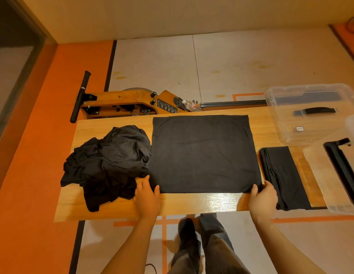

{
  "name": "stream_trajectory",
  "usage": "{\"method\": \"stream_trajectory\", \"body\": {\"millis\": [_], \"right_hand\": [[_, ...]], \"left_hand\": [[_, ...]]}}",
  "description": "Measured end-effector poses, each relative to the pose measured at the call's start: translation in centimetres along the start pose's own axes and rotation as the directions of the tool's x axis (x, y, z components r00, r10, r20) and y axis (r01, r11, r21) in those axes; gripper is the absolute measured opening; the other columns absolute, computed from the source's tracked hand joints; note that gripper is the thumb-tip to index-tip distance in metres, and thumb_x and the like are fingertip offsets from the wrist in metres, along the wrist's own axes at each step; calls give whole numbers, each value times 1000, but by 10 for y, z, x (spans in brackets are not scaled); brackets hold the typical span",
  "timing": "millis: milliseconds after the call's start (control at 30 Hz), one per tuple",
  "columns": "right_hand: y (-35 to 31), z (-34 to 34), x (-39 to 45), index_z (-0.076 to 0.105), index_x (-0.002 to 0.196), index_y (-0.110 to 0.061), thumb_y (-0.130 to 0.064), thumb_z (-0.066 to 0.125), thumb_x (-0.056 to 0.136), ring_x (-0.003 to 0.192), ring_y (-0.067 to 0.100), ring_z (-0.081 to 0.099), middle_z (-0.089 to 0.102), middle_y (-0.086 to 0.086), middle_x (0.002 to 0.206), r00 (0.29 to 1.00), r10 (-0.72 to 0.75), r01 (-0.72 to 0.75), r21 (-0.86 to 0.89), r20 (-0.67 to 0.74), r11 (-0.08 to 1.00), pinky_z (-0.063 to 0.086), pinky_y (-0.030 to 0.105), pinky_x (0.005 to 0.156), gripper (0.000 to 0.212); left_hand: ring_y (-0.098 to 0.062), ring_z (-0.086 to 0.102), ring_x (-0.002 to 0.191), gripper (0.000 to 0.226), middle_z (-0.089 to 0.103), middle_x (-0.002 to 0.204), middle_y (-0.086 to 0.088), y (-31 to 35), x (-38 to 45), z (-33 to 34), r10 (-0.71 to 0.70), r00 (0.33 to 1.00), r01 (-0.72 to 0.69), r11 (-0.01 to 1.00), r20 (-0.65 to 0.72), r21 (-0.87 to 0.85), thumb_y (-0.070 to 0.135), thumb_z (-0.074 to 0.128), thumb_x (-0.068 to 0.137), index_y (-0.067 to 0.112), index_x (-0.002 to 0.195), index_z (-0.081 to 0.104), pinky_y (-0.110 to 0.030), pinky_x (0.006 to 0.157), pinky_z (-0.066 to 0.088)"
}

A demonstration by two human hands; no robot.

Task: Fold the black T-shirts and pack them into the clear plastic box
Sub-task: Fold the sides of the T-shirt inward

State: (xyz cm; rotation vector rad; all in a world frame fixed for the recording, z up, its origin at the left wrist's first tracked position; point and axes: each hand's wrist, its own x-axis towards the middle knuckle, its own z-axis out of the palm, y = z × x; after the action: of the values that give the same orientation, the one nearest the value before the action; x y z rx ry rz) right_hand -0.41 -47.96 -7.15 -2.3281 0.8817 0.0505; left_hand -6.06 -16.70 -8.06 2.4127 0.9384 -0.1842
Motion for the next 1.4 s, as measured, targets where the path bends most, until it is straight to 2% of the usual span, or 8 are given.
{"method": "stream_trajectory", "body": {"millis": [133,233,400,500,767,1067,1200,1400], "right_hand": [[3,-5,6,56,125,6,-17,57,98,109,43,60,63,27,117,996,82,-82,-2,41,997,47,52,95,36],[8,-6,7,60,120,4,-22,59,97,104,42,61,64,25,115,990,116,-115,-26,84,993,49,50,92,35],[8,-7,7,61,112,4,-21,56,99,97,40,62,63,24,110,990,126,-127,24,62,992,51,51,88,29],[4,-11,5,54,117,3,-19,50,101,98,40,61,61,23,107,989,138,-142,98,48,985,50,48,86,27],[-4,-16,4,45,123,-5,-13,51,100,85,27,55,61,17,99,996,83,-87,147,29,985,46,41,78,25],[-11,-23,21,65,109,-6,-9,48,99,78,20,58,65,9,95,973,-201,182,155,115,971,45,29,70,20],[-17,-31,38,64,115,-7,-4,56,93,92,25,62,67,12,104,972,-174,147,171,158,974,53,42,88,23],[-33,-33,60,64,118,-8,-9,63,93,100,28,64,68,12,108,971,-187,159,183,150,970,53,45,92,25]], "left_hand": [[-34,51,122,50,51,135,-18,1,5,-1,-111,994,108,980,-9,-168,19,61,93,4,137,45,-43,96,45],[-33,57,106,35,58,118,-18,-1,9,-4,-216,976,217,962,25,-166,21,59,94,2,122,51,-40,82,48],[-28,53,77,18,56,113,-21,-9,19,-5,-294,953,301,945,68,-129,18,58,95,1,100,60,-38,73,48],[-26,49,73,17,51,113,-21,-8,17,-6,-302,952,306,933,50,-191,16,57,95,0,96,58,-36,71,43],[-29,58,81,12,54,82,-10,10,5,-12,-247,969,239,912,18,-333,15,50,99,6,95,43,-32,66,40],[-27,60,66,11,59,71,-14,14,14,-20,56,997,-69,947,-51,-313,10,43,99,17,95,50,-35,54,43],[-26,55,71,29,63,83,-13,17,27,-26,70,997,-71,936,-15,-344,-1,42,91,16,92,65,-33,60,43],[-24,57,81,31,60,99,-6,34,41,-38,122,989,-141,946,-84,-290,-6,48,90,12,108,66,-36,67,48]]}}
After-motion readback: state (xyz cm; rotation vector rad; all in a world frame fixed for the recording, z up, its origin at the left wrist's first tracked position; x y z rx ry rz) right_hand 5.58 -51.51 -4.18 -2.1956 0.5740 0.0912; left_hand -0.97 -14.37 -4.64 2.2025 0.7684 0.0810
